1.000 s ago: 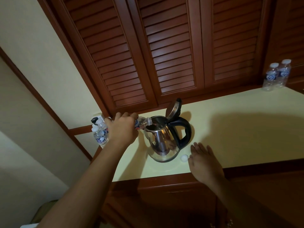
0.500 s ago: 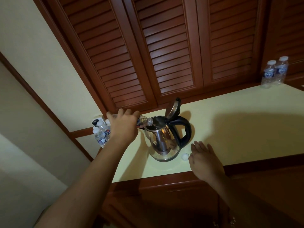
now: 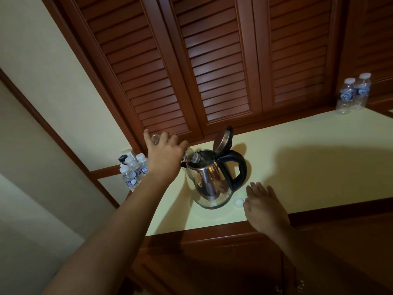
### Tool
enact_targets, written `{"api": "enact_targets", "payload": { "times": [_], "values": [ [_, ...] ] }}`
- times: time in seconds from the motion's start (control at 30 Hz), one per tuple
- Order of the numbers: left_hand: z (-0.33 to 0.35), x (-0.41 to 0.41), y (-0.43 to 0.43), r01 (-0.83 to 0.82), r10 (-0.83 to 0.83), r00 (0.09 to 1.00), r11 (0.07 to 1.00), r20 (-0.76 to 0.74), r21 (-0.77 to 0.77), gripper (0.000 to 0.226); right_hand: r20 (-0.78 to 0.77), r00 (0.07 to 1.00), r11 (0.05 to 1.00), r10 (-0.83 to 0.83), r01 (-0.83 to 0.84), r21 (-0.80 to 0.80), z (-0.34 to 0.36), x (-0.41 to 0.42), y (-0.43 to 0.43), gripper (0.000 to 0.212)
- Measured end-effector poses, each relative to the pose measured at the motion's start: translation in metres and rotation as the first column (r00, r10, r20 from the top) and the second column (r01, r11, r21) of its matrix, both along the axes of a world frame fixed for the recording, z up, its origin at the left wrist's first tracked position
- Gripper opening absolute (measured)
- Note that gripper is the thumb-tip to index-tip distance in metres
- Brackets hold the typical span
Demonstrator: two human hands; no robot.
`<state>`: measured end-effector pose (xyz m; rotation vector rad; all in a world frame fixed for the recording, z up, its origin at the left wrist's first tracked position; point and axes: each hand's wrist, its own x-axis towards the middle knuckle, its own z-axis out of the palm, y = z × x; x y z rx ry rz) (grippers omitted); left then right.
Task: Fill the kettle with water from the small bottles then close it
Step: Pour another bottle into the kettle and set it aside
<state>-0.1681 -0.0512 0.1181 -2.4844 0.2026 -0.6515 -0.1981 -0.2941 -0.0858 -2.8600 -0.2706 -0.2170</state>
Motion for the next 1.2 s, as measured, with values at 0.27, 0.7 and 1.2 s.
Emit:
{"api": "enact_targets", "payload": {
  "times": [0.27, 0.7, 1.2],
  "values": [
    [-0.006, -0.006, 0.005, -0.108, 0.105, 0.994, 0.987, -0.03, -0.115, 0.047, 0.07, 0.997, 0.997, -0.017, 0.012, 0.075, -0.001, -0.003, 0.0, 0.055],
    [-0.077, -0.081, 0.009, -0.229, -0.112, 0.964, 0.105, -0.24, -0.968, 0.028, 0.113, 0.991, 0.994, -0.065, 0.055, 0.094, 0.004, -0.004, 0.006, 0.059],
    [-0.132, -0.126, -0.053, -0.325, -0.422, 0.867, -0.072, -0.266, -0.943, 0.039, 0.022, 0.966, 0.476, 0.259, -0.147, 0.867, 0.092, -0.054, 0.011, 0.028]
  ]
}}
